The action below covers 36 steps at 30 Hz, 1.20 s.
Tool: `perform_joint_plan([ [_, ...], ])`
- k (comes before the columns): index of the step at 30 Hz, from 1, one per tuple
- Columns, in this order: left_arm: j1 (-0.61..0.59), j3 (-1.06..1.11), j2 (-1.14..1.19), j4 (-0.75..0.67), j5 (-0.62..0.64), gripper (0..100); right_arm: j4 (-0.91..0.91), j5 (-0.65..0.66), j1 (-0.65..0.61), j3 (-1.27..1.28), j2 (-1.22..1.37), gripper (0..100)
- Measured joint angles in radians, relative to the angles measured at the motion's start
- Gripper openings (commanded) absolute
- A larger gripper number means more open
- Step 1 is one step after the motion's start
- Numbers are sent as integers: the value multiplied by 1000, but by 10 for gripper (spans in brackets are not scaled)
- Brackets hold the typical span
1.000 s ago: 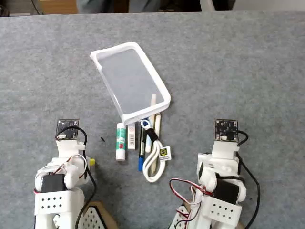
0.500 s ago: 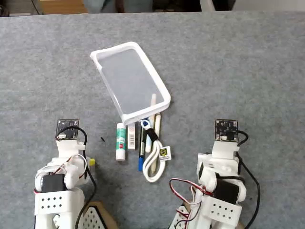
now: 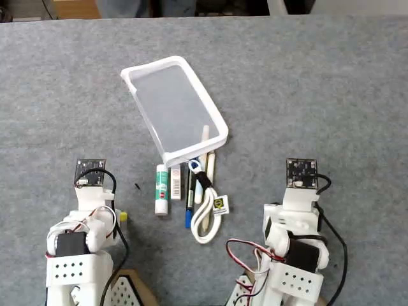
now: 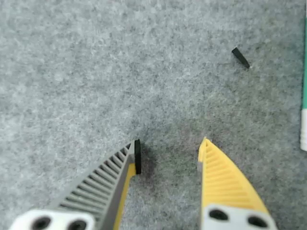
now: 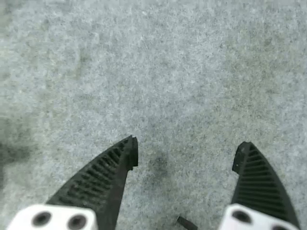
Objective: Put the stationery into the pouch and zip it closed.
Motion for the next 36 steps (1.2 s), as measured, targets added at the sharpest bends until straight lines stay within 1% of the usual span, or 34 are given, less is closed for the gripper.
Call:
perform_joint_plan([
  [2, 0, -8, 0, 3, 43, 221, 9, 0, -6, -11, 0, 329],
  [5, 0, -43, 2, 26, 120, 227, 9, 0, -54, -32, 0, 329],
  [8, 0, -81, 2, 49, 176, 286, 9, 0, -143, -34, 0, 329],
  [12, 0, -91, 2, 57, 221, 365, -46, 0, -226, -81, 0, 329],
  [17, 0, -97, 3, 57, 236, 371, -110, 0, -239, -199, 28, 329],
  [20, 0, -121, 3, 60, 236, 371, -114, 0, -239, -333, 183, 329],
  [22, 0, -150, 20, 63, 236, 371, -86, -11, -241, -454, 338, 329],
  [25, 0, -212, 103, 64, 236, 372, 14, -60, -255, -663, 626, 329],
  [27, 0, -261, 198, 63, 236, 372, 107, -86, -288, -810, 842, 329],
  [31, -5, -387, 459, 21, 262, 372, 295, -97, -411, -1056, 1208, 329],
  [33, -25, -440, 615, 9, 272, 372, 330, -97, -496, -1125, 1332, 331],
  [36, -80, -485, 825, -20, 273, 372, 334, -98, -621, -1165, 1425, 331],
])
